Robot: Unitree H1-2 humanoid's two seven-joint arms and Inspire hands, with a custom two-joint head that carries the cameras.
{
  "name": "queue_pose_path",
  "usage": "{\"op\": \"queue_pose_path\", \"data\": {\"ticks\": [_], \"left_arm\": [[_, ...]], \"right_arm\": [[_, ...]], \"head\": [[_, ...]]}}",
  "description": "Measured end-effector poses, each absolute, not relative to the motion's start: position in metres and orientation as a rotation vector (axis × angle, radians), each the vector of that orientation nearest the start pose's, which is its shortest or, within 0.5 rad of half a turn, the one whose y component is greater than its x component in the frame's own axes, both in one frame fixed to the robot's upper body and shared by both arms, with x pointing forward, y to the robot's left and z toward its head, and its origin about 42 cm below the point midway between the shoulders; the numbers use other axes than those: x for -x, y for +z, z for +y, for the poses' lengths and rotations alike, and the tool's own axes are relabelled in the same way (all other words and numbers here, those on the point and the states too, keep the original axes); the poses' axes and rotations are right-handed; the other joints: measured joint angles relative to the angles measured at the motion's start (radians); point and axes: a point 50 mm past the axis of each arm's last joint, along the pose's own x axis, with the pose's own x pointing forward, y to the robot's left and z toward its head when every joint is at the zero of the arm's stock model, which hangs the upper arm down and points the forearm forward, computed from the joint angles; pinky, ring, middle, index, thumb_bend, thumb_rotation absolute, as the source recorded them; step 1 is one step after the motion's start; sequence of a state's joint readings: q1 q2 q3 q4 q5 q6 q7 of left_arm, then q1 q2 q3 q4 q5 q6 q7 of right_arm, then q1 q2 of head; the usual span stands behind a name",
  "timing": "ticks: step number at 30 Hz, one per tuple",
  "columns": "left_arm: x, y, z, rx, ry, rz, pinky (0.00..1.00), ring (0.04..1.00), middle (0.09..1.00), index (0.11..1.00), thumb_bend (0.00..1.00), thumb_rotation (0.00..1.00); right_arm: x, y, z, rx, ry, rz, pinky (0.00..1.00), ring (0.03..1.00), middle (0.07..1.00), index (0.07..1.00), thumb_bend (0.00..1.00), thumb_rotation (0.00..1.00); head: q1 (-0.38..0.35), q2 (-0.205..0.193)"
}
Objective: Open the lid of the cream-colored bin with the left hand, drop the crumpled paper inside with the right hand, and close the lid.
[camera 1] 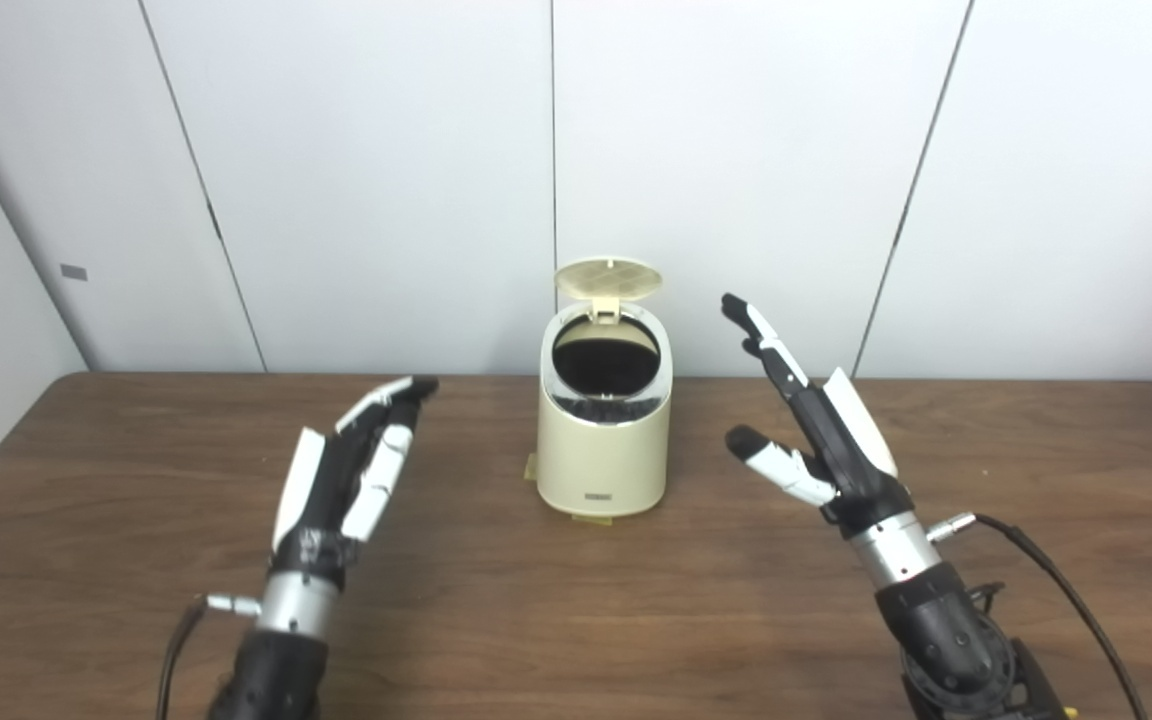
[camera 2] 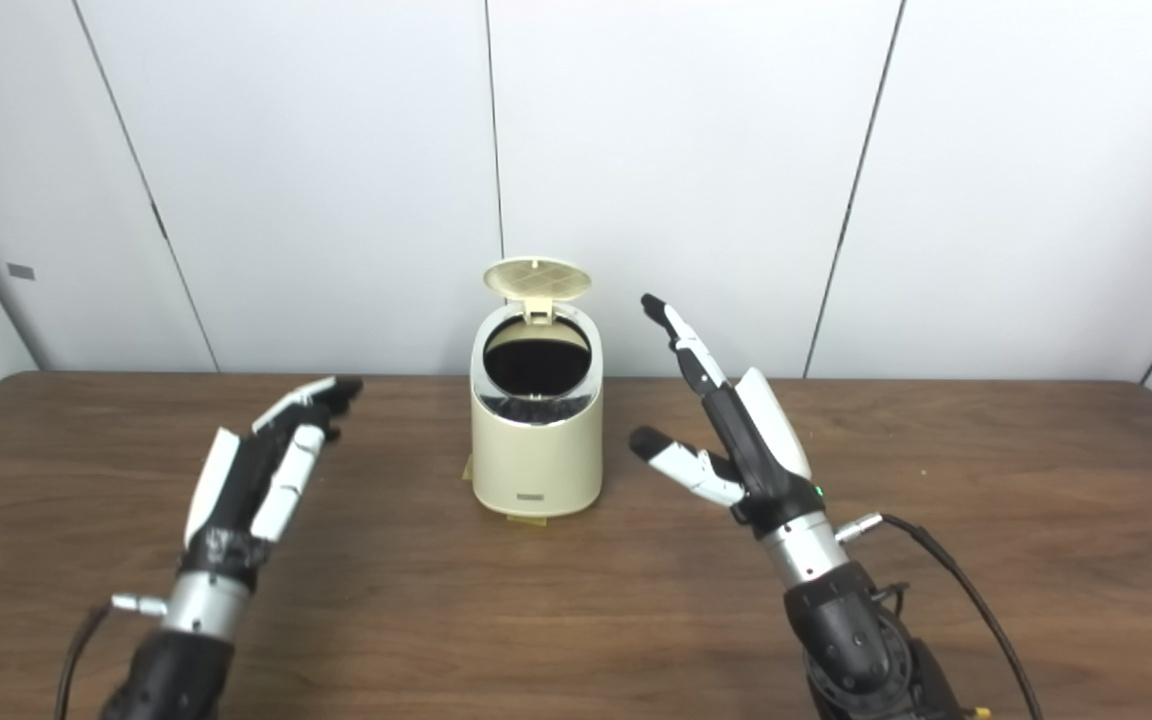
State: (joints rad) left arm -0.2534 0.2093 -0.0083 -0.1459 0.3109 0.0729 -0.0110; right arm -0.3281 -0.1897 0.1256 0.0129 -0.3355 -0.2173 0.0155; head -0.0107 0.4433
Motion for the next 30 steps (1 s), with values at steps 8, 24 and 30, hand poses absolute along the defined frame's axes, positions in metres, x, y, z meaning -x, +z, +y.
{"op": "queue_pose_path", "data": {"ticks": [8, 24, 30], "left_arm": [[-0.406, 0.333, 0.23, -0.721, 0.019, -0.537, 0.81, 0.87, 0.86, 0.839, 0.7, 1.0], [-0.437, 0.383, 0.15, -1.052, -0.143, -0.568, 1.0, 0.927, 0.873, 0.838, 0.86, 1.0], [-0.443, 0.366, 0.133, -1.122, -0.225, -0.535, 1.0, 0.946, 0.885, 0.844, 0.9, 1.0]], "right_arm": [[-0.365, 0.185, -0.207, 0.524, 0.207, -0.454, 1.0, 1.0, 1.0, 1.0, 0.63, 1.0], [-0.357, 0.178, -0.201, 0.483, 0.207, -0.423, 0.99, 1.0, 1.0, 1.0, 0.63, 0.99], [-0.356, 0.177, -0.201, 0.485, 0.201, -0.407, 0.99, 1.0, 1.0, 1.0, 0.65, 0.99]], "head": [[-0.005, -0.003], [-0.025, -0.003], [-0.026, -0.003]]}}
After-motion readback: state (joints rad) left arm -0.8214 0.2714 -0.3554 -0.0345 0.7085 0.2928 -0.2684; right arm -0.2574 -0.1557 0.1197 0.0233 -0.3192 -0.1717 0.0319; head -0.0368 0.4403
